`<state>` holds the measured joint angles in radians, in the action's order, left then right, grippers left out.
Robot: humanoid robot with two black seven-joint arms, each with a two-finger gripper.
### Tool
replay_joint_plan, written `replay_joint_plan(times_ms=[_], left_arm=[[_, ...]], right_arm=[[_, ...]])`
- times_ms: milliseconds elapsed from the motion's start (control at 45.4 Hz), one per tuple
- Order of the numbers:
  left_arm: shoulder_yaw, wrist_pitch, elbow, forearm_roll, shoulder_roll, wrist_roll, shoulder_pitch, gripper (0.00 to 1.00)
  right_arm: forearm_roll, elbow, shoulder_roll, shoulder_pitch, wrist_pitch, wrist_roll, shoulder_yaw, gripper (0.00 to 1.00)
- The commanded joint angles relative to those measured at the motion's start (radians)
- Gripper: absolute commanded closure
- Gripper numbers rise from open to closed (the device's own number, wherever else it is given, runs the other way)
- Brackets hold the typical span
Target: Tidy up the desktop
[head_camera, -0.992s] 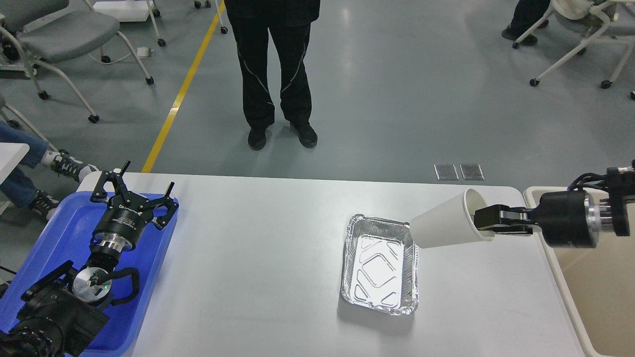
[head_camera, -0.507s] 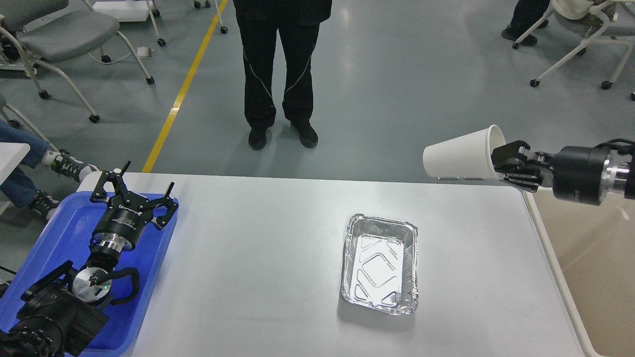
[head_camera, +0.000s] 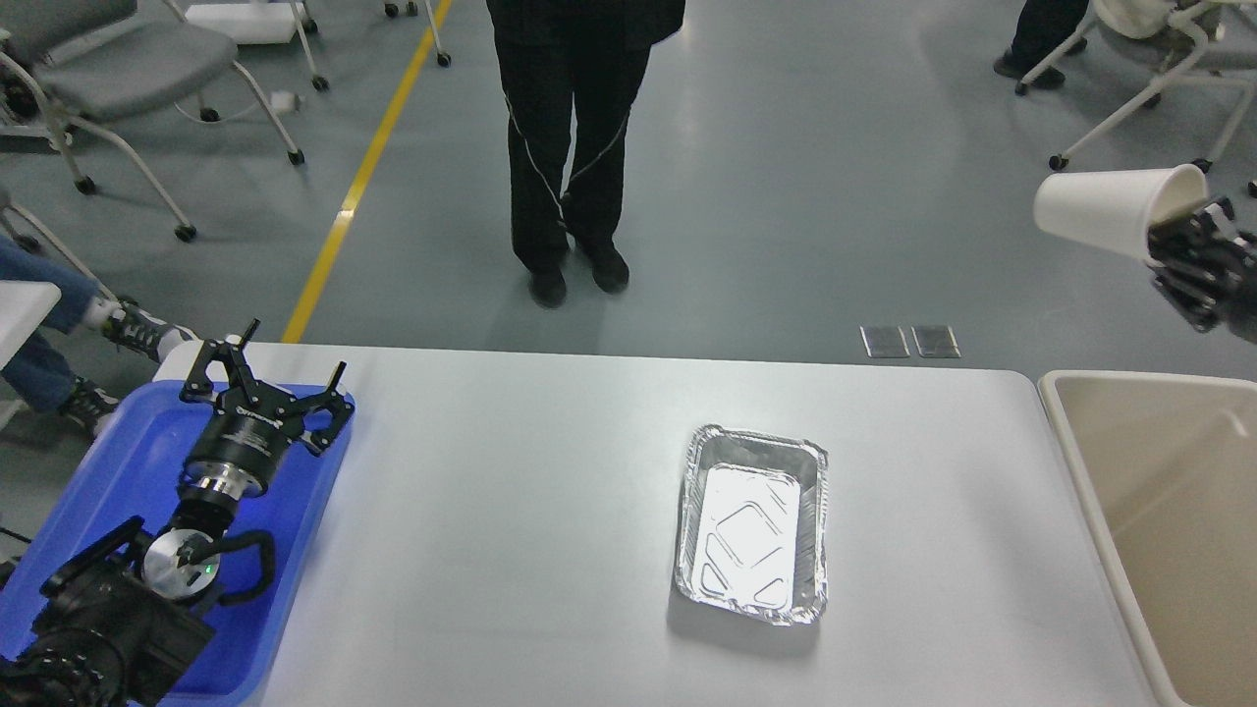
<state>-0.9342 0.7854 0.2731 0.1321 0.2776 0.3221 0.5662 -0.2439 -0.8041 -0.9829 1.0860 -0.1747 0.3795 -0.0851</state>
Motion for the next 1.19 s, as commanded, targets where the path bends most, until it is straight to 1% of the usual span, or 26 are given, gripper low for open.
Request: replay_joint_plan(times_ms=[0,44,198,287,375,507,661,816,1168], left_arm=[[0.0,0.0,0.0,0.0,0.0,0.0,0.0,0.0],[0.0,0.0,0.0,0.0,0.0,0.0,0.0,0.0],[0.0,0.0,0.0,0.0,0.0,0.0,0.0,0.0],[0.0,0.0,0.0,0.0,0.0,0.0,0.0,0.0],[0.0,0.0,0.0,0.0,0.0,0.0,0.0,0.0],[0.0,0.0,0.0,0.0,0.0,0.0,0.0,0.0],[0.0,0.0,0.0,0.0,0.0,0.0,0.0,0.0],[0.0,0.0,0.0,0.0,0.0,0.0,0.0,0.0],[0.0,0.0,0.0,0.0,0.0,0.0,0.0,0.0]], right_arm=[[0.133,0.379,0.089,-0.15,0.067,-0.053,-0.001,1.0],[0.135,0.446,0.118,-0.176,0.073,-0.073,-0.001,1.0],[0.133,0.687,0.242,-0.254,0.093,-0.175,0.001,1.0],[0.124,0.793,0.319,-0.291,0.118,-0.215,0.001,1.0],[0.117,0.835,0.38,-0.324,0.17,-0.244,0.001,1.0],[0.114,0.839,0.455,-0.367,0.274,-0.284,-0.002,1.0],[0.106,0.839,0.541,-0.405,0.36,-0.298,-0.002,1.0],[0.106,0.839,0.595,-0.429,0.4,-0.3,0.002,1.0],[0.107,0.849,0.681,-0.479,0.411,-0.3,0.005,1.0]])
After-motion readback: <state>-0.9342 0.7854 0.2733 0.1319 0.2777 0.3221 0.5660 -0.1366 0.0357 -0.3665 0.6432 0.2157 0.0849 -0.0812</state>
